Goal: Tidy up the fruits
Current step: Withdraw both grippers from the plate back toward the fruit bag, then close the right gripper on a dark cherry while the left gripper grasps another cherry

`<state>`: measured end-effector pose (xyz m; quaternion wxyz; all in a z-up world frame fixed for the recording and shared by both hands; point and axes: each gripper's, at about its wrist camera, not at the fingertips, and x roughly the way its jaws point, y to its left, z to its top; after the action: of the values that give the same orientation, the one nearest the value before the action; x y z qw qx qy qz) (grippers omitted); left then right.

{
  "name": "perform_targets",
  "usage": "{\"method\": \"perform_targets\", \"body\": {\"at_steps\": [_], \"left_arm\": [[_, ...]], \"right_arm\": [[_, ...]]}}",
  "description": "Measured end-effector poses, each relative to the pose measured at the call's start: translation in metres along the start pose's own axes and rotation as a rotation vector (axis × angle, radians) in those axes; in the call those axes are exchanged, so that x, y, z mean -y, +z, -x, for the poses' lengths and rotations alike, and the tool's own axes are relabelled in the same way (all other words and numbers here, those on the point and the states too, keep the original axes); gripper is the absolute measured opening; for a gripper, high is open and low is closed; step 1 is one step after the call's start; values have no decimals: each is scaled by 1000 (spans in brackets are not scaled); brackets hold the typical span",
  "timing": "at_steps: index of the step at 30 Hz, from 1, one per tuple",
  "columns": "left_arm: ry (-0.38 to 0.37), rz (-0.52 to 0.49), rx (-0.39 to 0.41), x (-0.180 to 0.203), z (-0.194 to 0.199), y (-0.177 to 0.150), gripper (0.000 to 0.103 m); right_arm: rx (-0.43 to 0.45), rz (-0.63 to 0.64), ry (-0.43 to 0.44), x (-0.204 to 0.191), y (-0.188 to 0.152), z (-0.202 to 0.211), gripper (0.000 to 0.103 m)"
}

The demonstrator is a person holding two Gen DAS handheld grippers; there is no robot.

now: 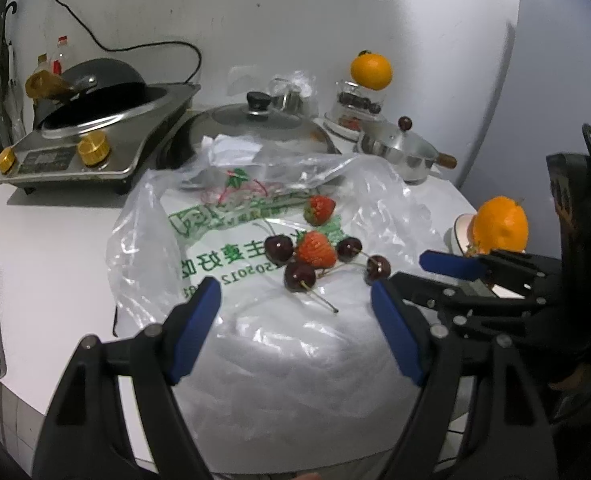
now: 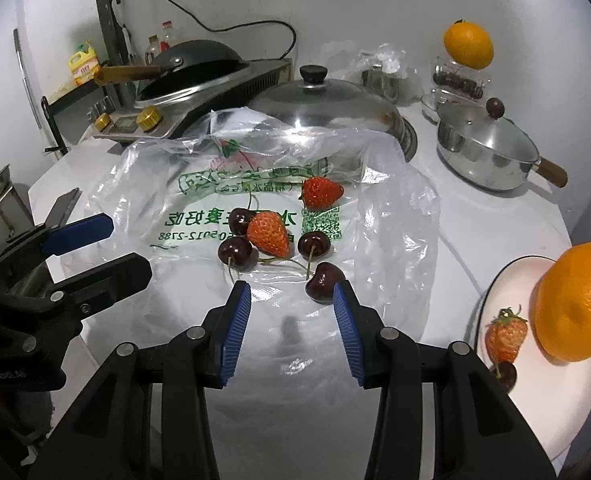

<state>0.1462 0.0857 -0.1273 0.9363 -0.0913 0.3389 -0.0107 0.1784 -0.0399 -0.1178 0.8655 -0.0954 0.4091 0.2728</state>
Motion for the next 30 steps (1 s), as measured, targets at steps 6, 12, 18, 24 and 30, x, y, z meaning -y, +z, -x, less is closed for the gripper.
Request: {"method": "perform_targets", "body": {"at_steps": [6, 12, 18, 24, 30], "left_arm": [[-2, 4, -20, -3, -14, 2, 79], [-3, 6, -37, -5, -28, 4, 79], [-2, 0, -47, -5, -37, 7, 79], [6, -2, -59, -5, -45, 8, 79], [15, -13, -74, -3, -53, 11, 79]], "right_arm": [[-26, 5, -3, 3, 3, -17, 46], [-53, -14, -2, 12, 3, -31, 46], [-62, -19, -1, 17, 6, -38, 46], [-71, -17, -1, 19, 6, -46, 46], [-75, -13, -1, 20, 7, -50, 46]]}}
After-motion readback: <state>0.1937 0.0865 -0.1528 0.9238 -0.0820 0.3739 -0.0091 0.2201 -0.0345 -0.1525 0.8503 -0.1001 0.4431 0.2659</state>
